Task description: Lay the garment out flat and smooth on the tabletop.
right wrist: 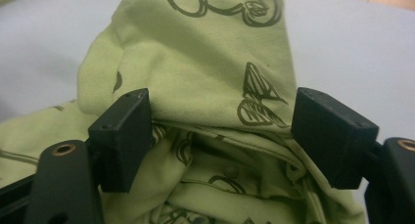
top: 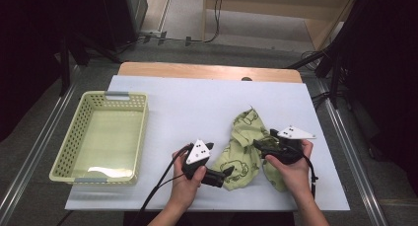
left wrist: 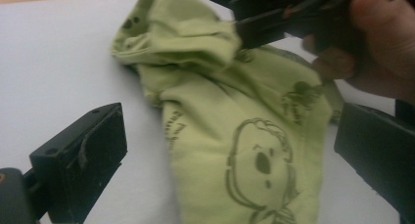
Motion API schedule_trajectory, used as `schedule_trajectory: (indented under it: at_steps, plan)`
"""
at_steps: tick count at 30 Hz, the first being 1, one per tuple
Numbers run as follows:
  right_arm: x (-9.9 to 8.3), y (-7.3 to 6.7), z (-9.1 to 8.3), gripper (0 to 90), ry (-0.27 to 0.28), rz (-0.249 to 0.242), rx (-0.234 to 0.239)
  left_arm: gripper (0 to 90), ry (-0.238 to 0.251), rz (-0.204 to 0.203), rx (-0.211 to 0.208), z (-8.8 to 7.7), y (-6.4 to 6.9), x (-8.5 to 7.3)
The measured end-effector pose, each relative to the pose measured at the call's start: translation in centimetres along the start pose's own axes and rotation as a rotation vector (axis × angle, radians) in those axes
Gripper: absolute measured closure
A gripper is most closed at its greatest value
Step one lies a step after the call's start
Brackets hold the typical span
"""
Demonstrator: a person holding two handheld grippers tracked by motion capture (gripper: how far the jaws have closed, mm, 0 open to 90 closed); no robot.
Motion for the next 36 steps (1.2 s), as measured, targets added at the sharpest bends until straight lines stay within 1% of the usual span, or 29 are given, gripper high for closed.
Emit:
schedule_trajectory:
  at_steps: [2, 4, 5, 7, 9, 10, 11, 12, 13, 14, 15, 17, 18, 19, 21, 22, 23, 24, 26, 27, 28, 29, 30, 31, 32, 33, 34, 35, 36]
  plan:
    - [-0.1, -0.2, 0.7, 31.5, -0.030, -0.012, -0.038, 0.0, -0.015, 0.006, -0.010, 0.5, 0.6, -0.2]
    - [-0.2, -0.1, 1.0, 52.1, -0.039, -0.008, -0.062, 0.0, -0.030, 0.016, -0.010, 0.9, 1.3, -0.4]
    - [-0.2, 0.2, 1.1, 60.7, -0.048, 0.002, -0.050, 1.0, -0.036, 0.021, -0.007, 1.2, 1.6, -0.5]
    - [-0.5, 0.8, 1.3, 75.7, -0.056, 0.037, -0.008, 4.3, -0.041, 0.020, 0.001, 1.5, 2.3, -0.6]
    - [-0.7, 1.2, 1.2, 85.3, -0.051, 0.047, -0.027, 7.5, -0.044, 0.029, 0.004, 1.8, 2.9, -0.6]
    - [-0.8, 1.4, 1.0, 88.0, -0.040, 0.057, -0.013, 9.9, -0.048, 0.034, 0.011, 1.9, 3.2, -0.5]
    - [-0.8, 1.4, 0.8, 88.1, -0.029, 0.076, -0.003, 14.0, -0.053, 0.043, 0.015, 2.1, 3.6, -0.5]
    - [-0.7, 1.5, 0.6, 88.1, -0.014, 0.083, -0.004, 16.1, -0.063, 0.049, 0.006, 2.3, 4.0, -0.5]
    - [-0.6, 1.5, 0.5, 88.0, -0.007, 0.076, -0.009, 18.2, -0.070, 0.053, 0.000, 2.5, 4.3, -0.5]
    - [-0.6, 1.4, 0.5, 87.1, -0.001, 0.075, -0.006, 22.1, -0.077, 0.061, 0.000, 2.7, 4.6, -0.6]
    - [-0.5, 1.3, 0.4, 80.4, 0.008, 0.070, 0.010, 25.5, -0.078, 0.068, 0.004, 2.9, 5.0, -0.7]
    - [-0.4, 0.9, 0.5, 65.8, 0.030, 0.068, 0.066, 31.6, -0.088, 0.080, 0.004, 3.3, 5.5, -0.8]
    - [-0.3, 0.7, 0.6, 57.0, 0.033, 0.059, 0.074, 33.7, -0.096, 0.087, 0.008, 3.5, 5.7, -0.9]
    - [-0.2, 0.4, 0.8, 49.1, 0.029, 0.050, 0.067, 35.7, -0.099, 0.090, 0.012, 3.7, 5.8, -1.0]
    - [0.1, -0.3, 1.2, 36.9, 0.026, 0.037, 0.076, 40.9, -0.125, 0.097, 0.018, 4.1, 6.0, -1.2]
    - [0.3, -0.7, 1.5, 33.8, 0.022, 0.024, 0.074, 44.5, -0.140, 0.098, 0.032, 4.4, 6.0, -1.3]
    - [0.4, -1.2, 1.9, 32.5, 0.014, 0.006, 0.071, 48.9, -0.155, 0.091, 0.038, 4.6, 5.9, -1.3]
    - [0.5, -1.7, 2.3, 32.1, 0.000, -0.018, 0.069, 52.6, -0.159, 0.080, 0.031, 4.8, 5.8, -1.3]
    - [0.6, -2.5, 3.0, 33.6, -0.027, -0.047, 0.058, 63.5, -0.175, 0.073, 0.037, 4.8, 5.6, -1.2]
    - [0.5, -2.8, 3.3, 39.6, -0.040, -0.066, 0.043, 71.7, -0.176, 0.074, 0.022, 4.8, 5.4, -1.2]
    - [0.5, -2.9, 3.4, 47.5, -0.051, -0.068, 0.025, 79.4, -0.173, 0.068, 0.007, 4.6, 5.3, -1.1]
    - [0.5, -2.8, 3.5, 56.0, -0.059, -0.054, 0.032, 86.1, -0.164, 0.068, 0.002, 4.4, 5.1, -1.0]
    - [0.5, -2.5, 3.3, 60.6, -0.051, -0.029, 0.055, 89.0, -0.156, 0.064, -0.004, 4.2, 4.9, -0.9]
    - [0.5, -2.1, 3.0, 64.2, -0.034, -0.008, 0.068, 89.4, -0.150, 0.064, -0.009, 3.9, 4.7, -0.8]
    - [0.6, -1.7, 2.7, 66.6, -0.016, 0.002, 0.072, 89.8, -0.144, 0.069, 0.000, 3.5, 4.4, -0.6]
    - [0.7, -1.2, 2.1, 67.7, 0.011, 0.026, 0.078, 90.0, -0.134, 0.065, 0.003, 3.3, 4.2, -0.5]
    - [0.7, -0.9, 1.7, 67.9, 0.030, 0.036, 0.080, 90.0, -0.118, 0.056, 0.012, 2.8, 3.7, -0.3]
    - [0.9, -0.4, 1.0, 67.9, 0.062, 0.051, 0.088, 90.0, -0.104, 0.049, 0.023, 2.3, 3.2, -0.1]
    - [0.9, -0.1, 0.6, 67.8, 0.079, 0.061, 0.100, 90.0, -0.095, 0.039, 0.035, 1.9, 2.7, 0.2]
Point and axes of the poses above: each handheld gripper's, and its own axes: z roughly forward along the jaws, x roughly out of its top, y roughly to its right, the point moved 2 cm from there along z, roughly forward along the jaws, and after that the axes turned 3 degrees about x, right-handed, at the moved point
